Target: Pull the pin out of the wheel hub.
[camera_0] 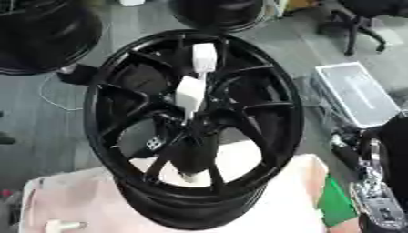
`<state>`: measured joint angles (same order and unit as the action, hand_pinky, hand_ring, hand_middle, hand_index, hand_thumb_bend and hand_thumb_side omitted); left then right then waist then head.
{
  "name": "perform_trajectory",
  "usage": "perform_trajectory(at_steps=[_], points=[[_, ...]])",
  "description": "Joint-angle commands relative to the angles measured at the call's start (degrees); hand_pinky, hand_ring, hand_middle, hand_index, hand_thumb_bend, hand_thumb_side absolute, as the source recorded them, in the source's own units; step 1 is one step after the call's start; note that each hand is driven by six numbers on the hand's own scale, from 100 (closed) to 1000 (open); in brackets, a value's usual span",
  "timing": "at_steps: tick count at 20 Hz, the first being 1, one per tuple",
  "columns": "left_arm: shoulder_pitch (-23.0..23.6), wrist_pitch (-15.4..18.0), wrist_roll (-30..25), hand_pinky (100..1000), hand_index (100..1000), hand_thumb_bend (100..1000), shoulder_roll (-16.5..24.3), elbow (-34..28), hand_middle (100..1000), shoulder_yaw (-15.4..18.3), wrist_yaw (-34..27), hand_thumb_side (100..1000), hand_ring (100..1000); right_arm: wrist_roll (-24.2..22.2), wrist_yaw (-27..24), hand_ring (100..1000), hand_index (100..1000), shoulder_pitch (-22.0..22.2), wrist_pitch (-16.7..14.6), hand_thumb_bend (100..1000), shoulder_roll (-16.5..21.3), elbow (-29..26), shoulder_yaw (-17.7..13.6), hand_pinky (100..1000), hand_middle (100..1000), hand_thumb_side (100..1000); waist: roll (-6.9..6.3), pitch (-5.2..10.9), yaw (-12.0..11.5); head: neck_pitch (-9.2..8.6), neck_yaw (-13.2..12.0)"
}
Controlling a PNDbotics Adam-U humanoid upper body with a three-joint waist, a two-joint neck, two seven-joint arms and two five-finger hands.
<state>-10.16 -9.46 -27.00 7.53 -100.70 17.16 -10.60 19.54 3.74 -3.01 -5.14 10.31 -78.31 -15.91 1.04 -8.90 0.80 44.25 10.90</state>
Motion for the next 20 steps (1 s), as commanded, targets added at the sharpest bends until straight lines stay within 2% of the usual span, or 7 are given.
perform_trajectory(at_steps=[1,8,10,11,13,17,20], points=[[-0.73,0.30,0.04,598,696,100,0.81,-1.45,667,0.21,-0.03,842,479,0.14,0.32,526,339,-0.27,-0.17,100,0.75,-1.13,-0.37,461,740,100,-0.04,0.83,0.06,-0.13,-0.08],[-1.07,0.56,0.30,598,724,100,1.59,-2.09,668,0.22,-0.57,835,479,0.15,0.17,526,360,-0.29,-0.14,100,0.73,-1.02,-0.44,461,745,100,-0.03,0.87,0.10,-0.13,-0.31],[-1.42,0.93,0.33,598,765,100,2.70,-2.56,668,0.11,-0.86,829,478,0.39,-0.21,528,478,-0.27,0.02,100,0.71,-0.98,-0.46,463,756,100,-0.03,0.86,0.20,-0.13,-0.16],[-1.77,1.32,0.35,599,800,100,3.69,-2.93,669,0.02,-1.01,821,478,0.40,-0.45,528,626,-0.27,0.15,100,0.74,-0.93,-0.42,465,757,100,-0.08,0.87,0.21,-0.13,-0.19],[-2.67,2.60,0.37,600,823,100,6.39,-4.01,673,-0.34,-1.12,810,478,0.35,-0.90,529,729,-0.34,0.27,100,0.87,-0.93,-0.34,466,758,100,-0.23,0.89,0.32,-0.13,-0.22],[-6.03,6.11,-0.99,606,845,100,12.35,-8.10,688,-3.56,0.70,807,478,0.64,-1.29,529,768,-0.05,0.49,100,1.67,-0.81,-0.42,465,757,133,-1.22,1.46,0.36,-0.13,0.38],[-10.23,9.08,-3.48,614,852,100,17.20,-11.11,704,-7.92,3.43,779,482,0.95,-1.26,529,775,0.55,0.78,100,2.63,-0.67,-0.58,466,757,158,-2.51,2.37,0.26,-0.13,1.19]])
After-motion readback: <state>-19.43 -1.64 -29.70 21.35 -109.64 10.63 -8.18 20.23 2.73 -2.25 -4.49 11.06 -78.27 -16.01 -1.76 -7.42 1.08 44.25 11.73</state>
